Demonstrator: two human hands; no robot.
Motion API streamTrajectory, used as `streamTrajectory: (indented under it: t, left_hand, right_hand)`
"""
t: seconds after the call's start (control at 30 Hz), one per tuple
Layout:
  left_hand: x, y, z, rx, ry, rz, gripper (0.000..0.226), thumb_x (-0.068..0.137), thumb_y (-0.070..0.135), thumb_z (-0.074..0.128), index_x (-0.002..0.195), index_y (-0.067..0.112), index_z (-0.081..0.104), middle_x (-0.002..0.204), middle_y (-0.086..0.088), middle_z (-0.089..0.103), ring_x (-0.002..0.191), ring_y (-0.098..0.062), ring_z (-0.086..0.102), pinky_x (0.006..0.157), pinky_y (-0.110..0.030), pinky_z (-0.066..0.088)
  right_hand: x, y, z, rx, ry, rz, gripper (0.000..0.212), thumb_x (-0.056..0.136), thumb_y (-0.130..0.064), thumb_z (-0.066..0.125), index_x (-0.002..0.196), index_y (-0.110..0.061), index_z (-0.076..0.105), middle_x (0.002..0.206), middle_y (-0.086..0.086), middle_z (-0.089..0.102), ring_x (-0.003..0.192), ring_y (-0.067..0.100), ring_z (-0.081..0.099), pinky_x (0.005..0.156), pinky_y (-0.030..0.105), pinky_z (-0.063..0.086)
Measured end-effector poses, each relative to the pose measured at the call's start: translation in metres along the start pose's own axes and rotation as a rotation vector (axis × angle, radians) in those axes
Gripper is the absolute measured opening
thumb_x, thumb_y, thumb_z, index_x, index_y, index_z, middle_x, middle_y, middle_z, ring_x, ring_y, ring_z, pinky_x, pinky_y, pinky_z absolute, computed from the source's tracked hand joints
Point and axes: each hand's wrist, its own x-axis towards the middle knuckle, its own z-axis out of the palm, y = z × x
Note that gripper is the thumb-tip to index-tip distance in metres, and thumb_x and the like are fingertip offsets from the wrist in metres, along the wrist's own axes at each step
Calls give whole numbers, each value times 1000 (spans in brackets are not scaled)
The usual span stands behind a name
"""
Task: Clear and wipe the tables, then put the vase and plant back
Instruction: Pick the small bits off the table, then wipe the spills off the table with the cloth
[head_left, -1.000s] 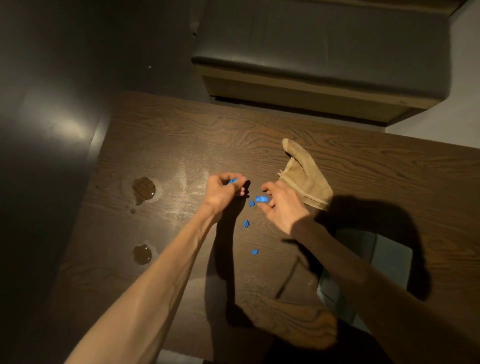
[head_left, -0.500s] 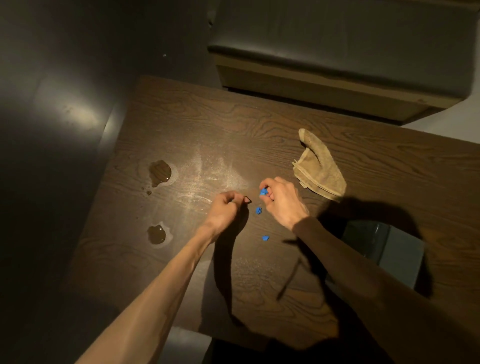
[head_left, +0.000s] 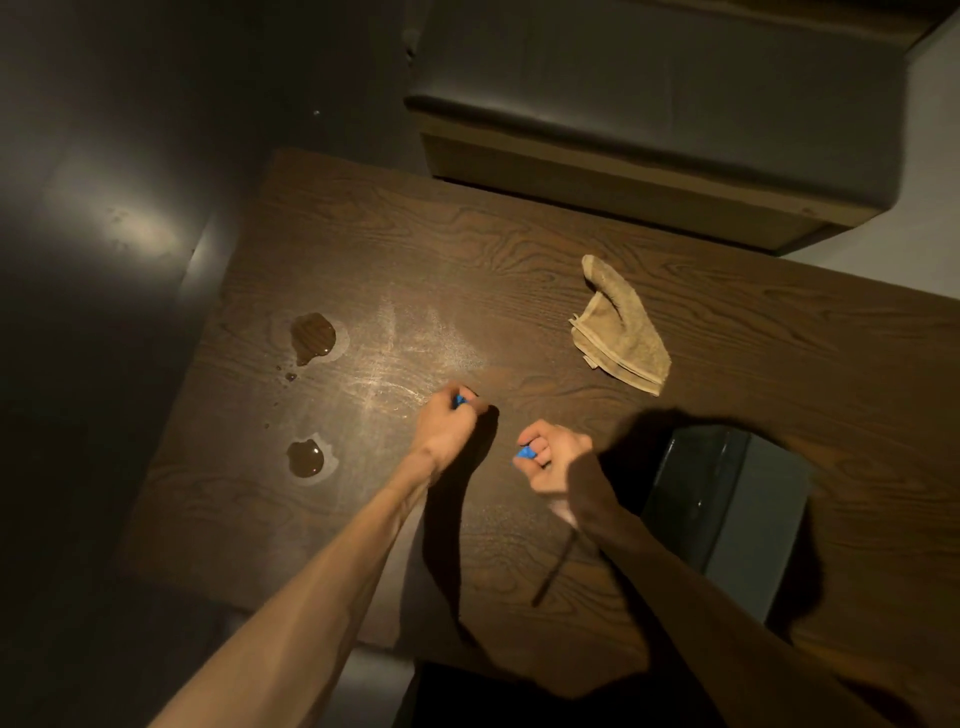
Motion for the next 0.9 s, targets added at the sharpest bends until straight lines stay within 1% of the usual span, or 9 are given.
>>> streamTrajectory:
  t: [0.1,0.23,0.4,0.47,0.57,0.63,0.7,0.8,0.9]
  left_hand:
    - [-9,-2,-12,-253,-77,-116,7,91,2,51,93,2,58,68,-11,62,48,-13,48,43,-19,36]
    - [-22,-7,-20,-559,-223,-243,18,93,-5,44,98,-6,61,77,-13,68,58,-15,62,56,-22,49]
    - [-33,-13,-14,-667,-330,-301,22,96,2,52,109,-6,68,83,-13,72,64,-13,69,59,-17,58]
    - [-35,-12,-7,-747,-360,-284,23,93,11,63,107,-7,69,87,-17,74,68,-15,73,65,-21,61]
    - [-36,-8,1,-845,-440,-302,41,95,33,62,109,-5,68,103,-21,73,84,-22,74,76,-30,61]
    - [-34,-4,4,-901,-487,-351,47,97,39,57,110,-5,66,99,-22,70,79,-23,73,72,-31,62]
    - [-33,1,7,-903,-445,-355,35,97,37,57,99,2,65,83,-13,66,61,-14,68,58,-25,61]
    - [-30,4,5,-834,-354,-308,32,98,34,56,72,16,50,59,1,47,40,-5,42,32,-14,34]
    - [-24,0,-6,-785,-346,-303,46,98,34,55,59,22,36,49,7,30,33,-4,20,31,-16,11]
  right_hand:
    - [-12,5,14,-67,18,-28,22,91,-5,67,105,-20,61,84,-8,49,77,10,53,72,24,51]
    - [-20,5,10,-293,41,-72,10,98,-23,61,104,-16,66,101,-1,52,86,11,50,71,20,39]
    - [-27,-23,-21,22,273,-119,8,90,-30,75,93,-23,71,84,-8,66,71,1,60,64,11,47]
    - [-34,-36,-32,56,336,-241,12,84,-36,79,87,-29,71,76,-13,70,69,1,64,64,20,53]
    - [-46,-50,-41,-133,285,-365,19,82,-46,78,93,-33,72,84,-13,66,73,3,60,60,18,43]
    - [-45,-52,-43,-244,232,-436,26,81,-53,76,99,-34,73,94,-11,64,83,7,52,67,25,43]
    - [-40,-51,-48,-206,258,-563,32,80,-58,75,97,-31,76,102,-13,68,93,9,51,78,35,49]
    - [-16,-46,-79,-6,530,-503,37,88,-54,70,110,-25,71,122,-5,63,114,10,53,98,36,45]
    - [33,-36,-124,31,652,-202,71,90,-45,70,151,-22,40,158,5,31,142,18,32,116,44,34]
